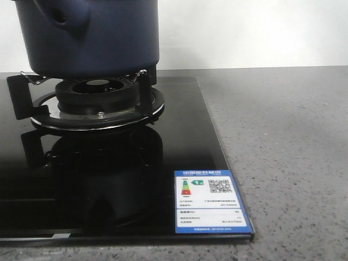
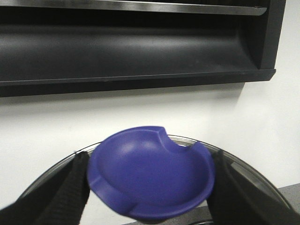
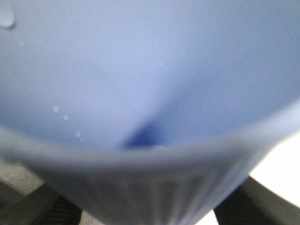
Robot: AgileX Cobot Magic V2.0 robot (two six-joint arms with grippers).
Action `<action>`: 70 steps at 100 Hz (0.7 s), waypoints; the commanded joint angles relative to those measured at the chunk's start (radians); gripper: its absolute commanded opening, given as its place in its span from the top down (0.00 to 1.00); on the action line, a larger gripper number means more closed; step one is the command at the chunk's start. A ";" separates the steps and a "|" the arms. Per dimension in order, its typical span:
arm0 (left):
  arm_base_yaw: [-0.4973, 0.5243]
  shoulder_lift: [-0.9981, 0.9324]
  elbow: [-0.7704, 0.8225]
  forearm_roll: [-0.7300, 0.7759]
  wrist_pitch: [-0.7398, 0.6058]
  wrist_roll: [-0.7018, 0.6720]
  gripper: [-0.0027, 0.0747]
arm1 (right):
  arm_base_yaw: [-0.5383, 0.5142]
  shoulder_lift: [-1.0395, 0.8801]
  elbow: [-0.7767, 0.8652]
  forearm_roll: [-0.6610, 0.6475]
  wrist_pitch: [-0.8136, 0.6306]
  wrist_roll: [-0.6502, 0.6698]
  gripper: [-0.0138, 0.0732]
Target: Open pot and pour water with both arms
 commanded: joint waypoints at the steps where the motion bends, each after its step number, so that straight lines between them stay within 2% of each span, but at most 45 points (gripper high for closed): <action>1: 0.002 -0.020 -0.037 0.001 -0.101 -0.003 0.54 | -0.067 -0.088 0.075 -0.013 -0.155 0.061 0.47; 38: 0.002 -0.020 -0.037 0.001 -0.101 -0.003 0.54 | -0.319 -0.184 0.468 0.042 -0.463 0.095 0.47; 50: 0.002 -0.020 -0.037 0.001 -0.101 -0.003 0.54 | -0.404 -0.153 0.553 0.070 -0.618 0.095 0.47; 70: 0.002 -0.020 -0.037 0.001 -0.101 -0.003 0.54 | -0.510 -0.031 0.621 0.075 -0.773 0.093 0.47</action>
